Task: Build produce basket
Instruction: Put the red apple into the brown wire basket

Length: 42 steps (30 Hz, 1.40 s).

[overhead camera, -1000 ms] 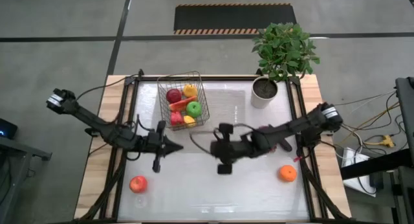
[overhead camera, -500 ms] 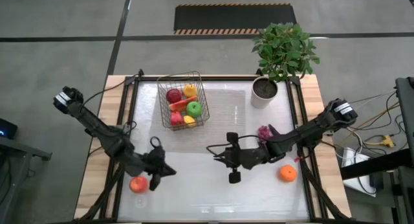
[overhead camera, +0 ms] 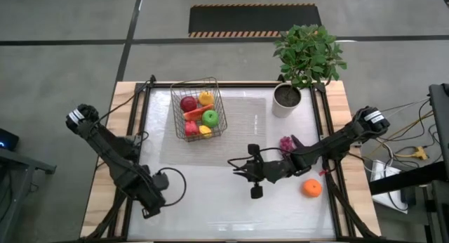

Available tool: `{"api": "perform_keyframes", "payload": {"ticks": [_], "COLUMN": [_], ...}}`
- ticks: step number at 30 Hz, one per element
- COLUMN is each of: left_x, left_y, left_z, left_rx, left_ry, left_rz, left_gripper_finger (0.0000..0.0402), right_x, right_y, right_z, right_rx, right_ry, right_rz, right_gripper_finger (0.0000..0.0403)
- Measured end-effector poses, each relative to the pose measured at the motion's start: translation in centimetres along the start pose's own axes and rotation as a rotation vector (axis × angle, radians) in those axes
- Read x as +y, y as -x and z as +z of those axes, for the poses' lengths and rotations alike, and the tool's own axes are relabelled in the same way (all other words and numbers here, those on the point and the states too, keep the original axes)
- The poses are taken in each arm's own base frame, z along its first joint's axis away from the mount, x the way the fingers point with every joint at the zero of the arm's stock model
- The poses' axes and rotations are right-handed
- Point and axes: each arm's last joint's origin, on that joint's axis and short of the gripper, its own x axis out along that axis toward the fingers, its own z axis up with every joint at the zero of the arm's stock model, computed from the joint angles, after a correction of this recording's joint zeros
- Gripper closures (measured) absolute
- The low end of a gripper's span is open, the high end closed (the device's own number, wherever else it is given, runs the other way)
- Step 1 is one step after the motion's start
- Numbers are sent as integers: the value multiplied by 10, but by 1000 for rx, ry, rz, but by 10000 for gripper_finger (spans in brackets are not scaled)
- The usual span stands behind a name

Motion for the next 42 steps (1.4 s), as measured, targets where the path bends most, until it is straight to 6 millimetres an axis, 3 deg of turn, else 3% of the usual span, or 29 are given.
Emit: {"api": "perform_keyframes", "payload": {"ticks": [5,14,19,29,42], "left_x": [4,12,3,2,7], "left_y": [-1,-24,-28,-39,-58], "left_z": [-2,-11,-24,-39,-37], "left_rx": [41,92,43,-38,-59], "left_ry": [63,43,-91,-194,-206], "left_rz": [-10,58,42,85,67], "left_gripper_finger": [360,184,121,107,107], "right_x": [0,0,0,0,0], "right_y": [0,0,-1,-1,-1], "right_z": [1,-1,-4,-7,-8], "right_rx": [-10,-19,-21,-10,-6], "right_ry": [4,-5,-1,-5,-4], "right_rz": [0,0,0,0,0], "right_gripper_finger": [346,226,158,65,53]}}
